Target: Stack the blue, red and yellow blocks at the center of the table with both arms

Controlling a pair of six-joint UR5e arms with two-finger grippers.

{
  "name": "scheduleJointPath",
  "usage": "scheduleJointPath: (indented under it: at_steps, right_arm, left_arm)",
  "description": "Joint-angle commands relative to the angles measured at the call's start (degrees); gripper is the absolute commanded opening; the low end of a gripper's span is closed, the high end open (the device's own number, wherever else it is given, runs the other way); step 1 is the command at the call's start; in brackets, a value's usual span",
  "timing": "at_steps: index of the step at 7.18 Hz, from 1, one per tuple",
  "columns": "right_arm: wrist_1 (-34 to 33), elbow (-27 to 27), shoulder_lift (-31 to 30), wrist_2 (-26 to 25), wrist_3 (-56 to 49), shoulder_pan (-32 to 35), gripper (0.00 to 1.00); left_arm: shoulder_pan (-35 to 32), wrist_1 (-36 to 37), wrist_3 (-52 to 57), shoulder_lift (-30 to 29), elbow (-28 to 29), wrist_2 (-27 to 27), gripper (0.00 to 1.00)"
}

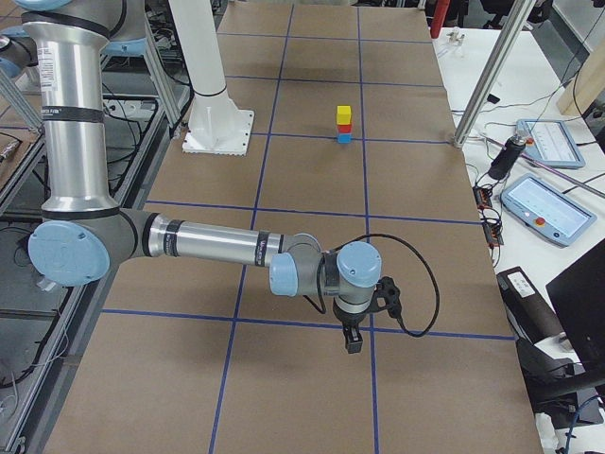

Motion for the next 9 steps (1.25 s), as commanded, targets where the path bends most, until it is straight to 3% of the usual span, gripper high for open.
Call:
scheduleJointPath:
  at_steps: [1, 9]
  right_arm:
    - [0.0, 0.0, -0.1, 0.0, 0.1, 0.0, 1.0]
    - [1.7, -0.7, -0.1, -0.1, 0.1, 0.0, 1.0]
  left_arm:
    - [-0.4, -0.2, -2.1, -0.3, 0.9, -2.0, 1.0]
    - [-0.4, -0.8, -1.7, 0.2, -0.1, -1.7, 1.0]
